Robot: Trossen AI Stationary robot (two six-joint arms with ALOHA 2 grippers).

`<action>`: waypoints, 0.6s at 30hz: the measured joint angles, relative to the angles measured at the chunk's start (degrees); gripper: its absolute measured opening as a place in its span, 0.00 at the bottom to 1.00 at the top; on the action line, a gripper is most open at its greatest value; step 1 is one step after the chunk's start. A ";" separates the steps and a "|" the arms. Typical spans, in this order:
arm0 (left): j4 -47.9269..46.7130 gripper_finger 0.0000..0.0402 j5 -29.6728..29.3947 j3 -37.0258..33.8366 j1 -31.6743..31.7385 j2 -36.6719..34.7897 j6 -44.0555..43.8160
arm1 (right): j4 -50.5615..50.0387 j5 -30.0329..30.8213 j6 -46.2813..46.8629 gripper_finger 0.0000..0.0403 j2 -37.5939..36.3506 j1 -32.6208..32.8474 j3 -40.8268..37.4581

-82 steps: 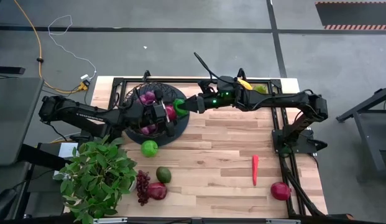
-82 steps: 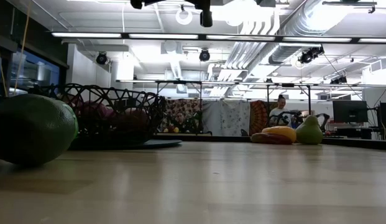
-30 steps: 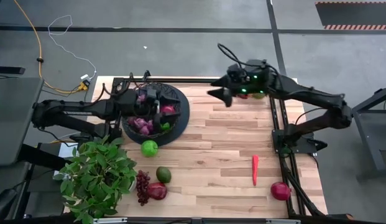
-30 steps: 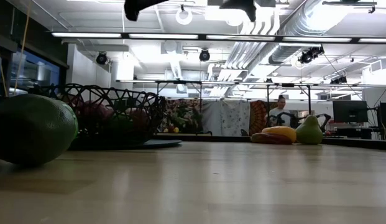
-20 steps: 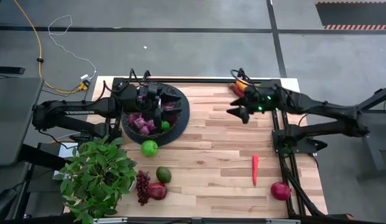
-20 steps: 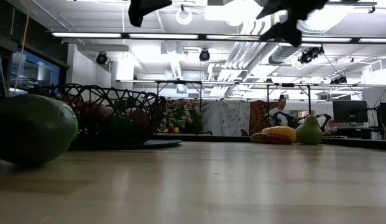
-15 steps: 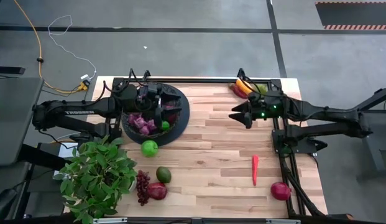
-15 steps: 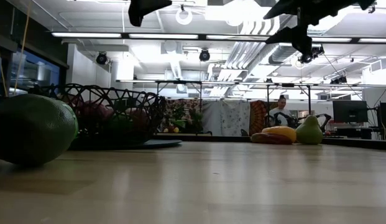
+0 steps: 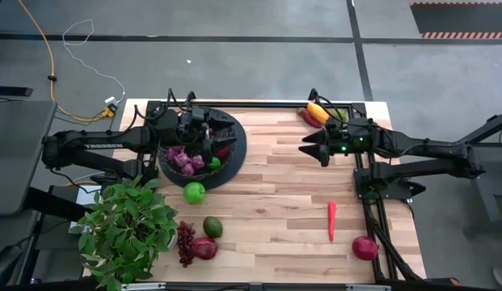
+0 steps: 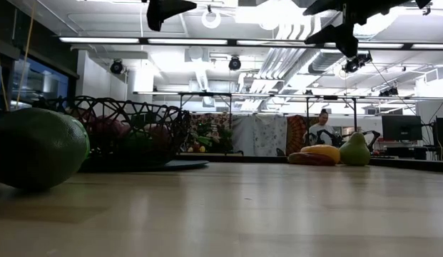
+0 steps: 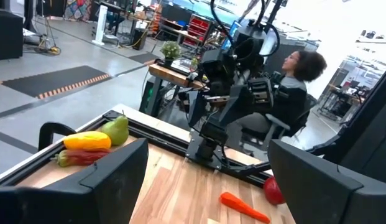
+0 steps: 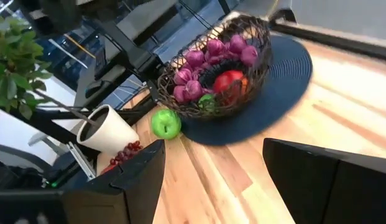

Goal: Build produce basket
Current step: Put the carrot into the wire basket

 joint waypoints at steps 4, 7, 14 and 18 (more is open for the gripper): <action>-0.01 0.79 0.01 0.00 0.00 0.00 -0.48 | -4.85 -2.87 6.67 0.63 0.96 0.41 0.15; -0.04 0.79 0.00 0.00 0.00 0.00 -0.48 | -15.47 -6.28 13.06 0.63 2.64 2.86 1.11; -0.06 0.79 -0.72 0.00 0.00 0.00 -0.48 | -39.47 -13.09 33.93 0.63 8.26 14.56 1.39; -0.06 0.79 -1.10 0.00 0.00 0.00 -0.48 | -46.34 -13.02 47.34 0.63 12.21 21.98 1.39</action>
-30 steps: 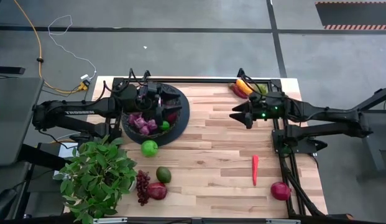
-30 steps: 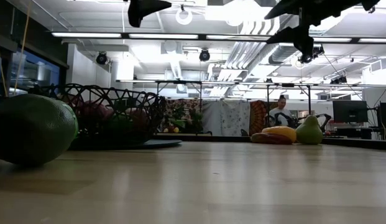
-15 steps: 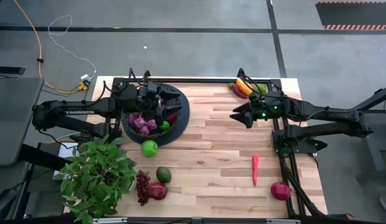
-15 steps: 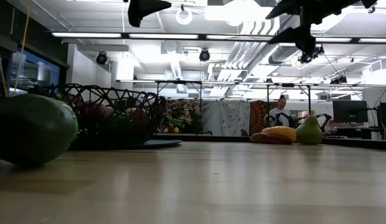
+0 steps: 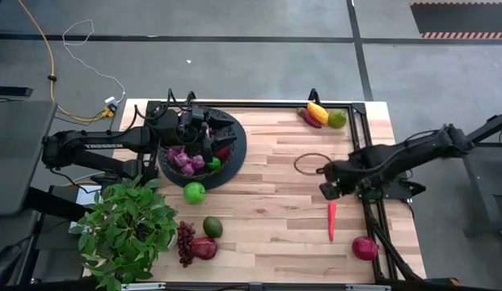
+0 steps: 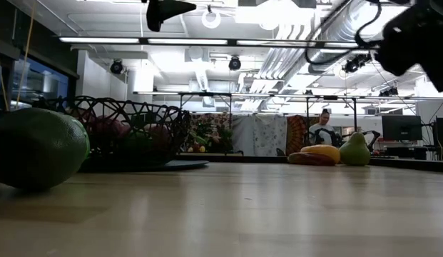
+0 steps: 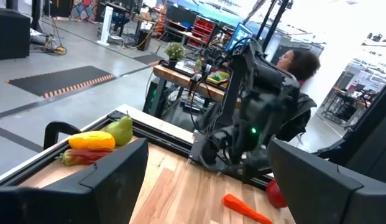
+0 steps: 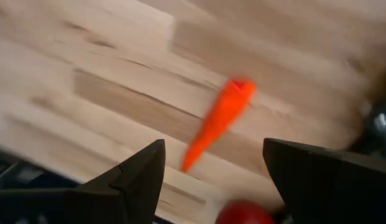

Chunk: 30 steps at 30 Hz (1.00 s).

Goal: Build produce basket
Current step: Put the carrot into the wire basket

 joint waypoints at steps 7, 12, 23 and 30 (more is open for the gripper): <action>-0.04 0.79 0.00 0.00 0.00 0.00 0.05 | 0.93 3.88 13.17 0.63 7.53 8.47 -0.01; -0.04 0.79 0.00 0.00 0.00 0.00 1.82 | 7.70 4.19 16.59 0.63 12.86 10.32 -2.97; -0.03 0.79 -0.15 0.00 0.00 0.00 1.92 | 16.75 4.85 22.55 0.63 19.02 10.72 -8.33; -0.02 0.79 -1.02 0.00 0.00 0.00 1.93 | 17.72 4.41 22.20 0.57 21.95 10.72 -8.57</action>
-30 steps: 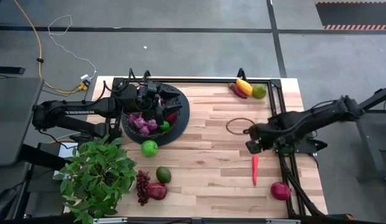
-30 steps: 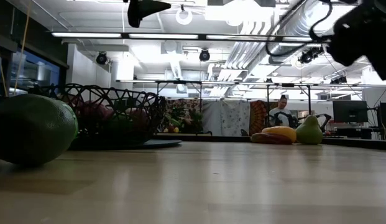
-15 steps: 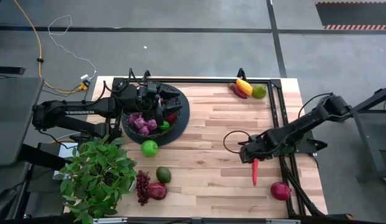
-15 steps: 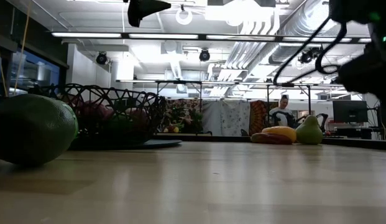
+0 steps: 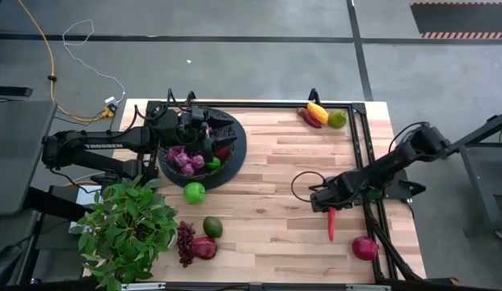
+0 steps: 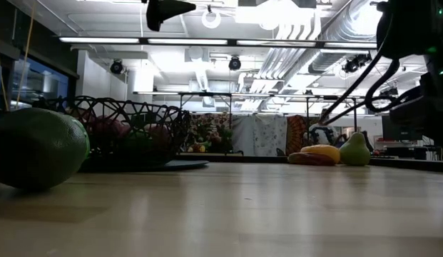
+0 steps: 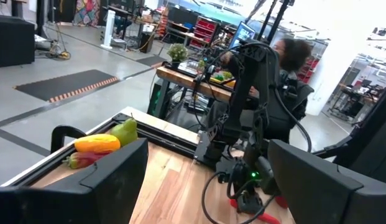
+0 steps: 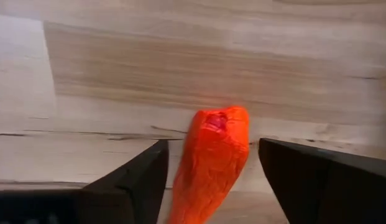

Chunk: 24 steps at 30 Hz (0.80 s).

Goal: Build produce basket
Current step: Put the carrot into the wire basket

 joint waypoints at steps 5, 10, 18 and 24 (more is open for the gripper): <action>-0.02 0.79 -0.69 0.00 0.00 0.00 0.01 | 0.78 -0.01 -0.53 0.39 1.01 -0.04 0.19; -0.02 0.79 -0.69 0.00 0.00 0.00 0.01 | -0.82 0.03 -4.32 0.20 -0.74 0.00 0.12; 0.01 0.79 -0.67 0.00 0.00 0.00 0.01 | -13.41 11.20 -15.40 0.16 -12.57 -1.33 6.97; 0.01 0.79 -0.67 0.00 0.00 0.00 -0.27 | -5.88 27.20 -30.71 0.19 -21.96 -7.51 13.69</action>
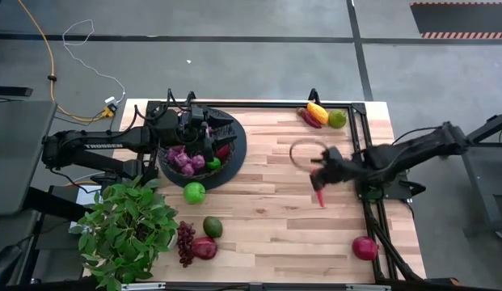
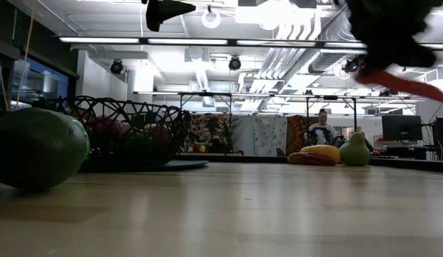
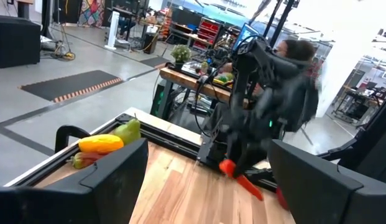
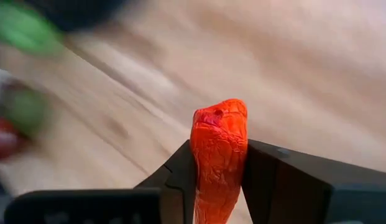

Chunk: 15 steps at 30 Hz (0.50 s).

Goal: Build produce basket
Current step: Put the carrot into the wire basket

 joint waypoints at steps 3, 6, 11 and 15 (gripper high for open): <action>0.00 0.79 0.04 0.00 0.00 0.00 -0.22 | 10.86 3.13 -14.66 0.18 -1.30 -4.29 2.10; 0.00 0.79 0.64 0.00 0.00 0.00 -1.92 | 24.41 2.34 -30.16 0.18 -0.33 -8.47 4.00; 0.00 0.79 1.19 0.00 0.00 0.00 -5.09 | 37.48 -3.40 -47.16 0.18 4.23 -14.51 8.39; 0.02 0.79 2.19 0.00 0.00 0.00 -5.77 | 38.48 -7.86 -52.26 0.18 8.85 -18.11 13.41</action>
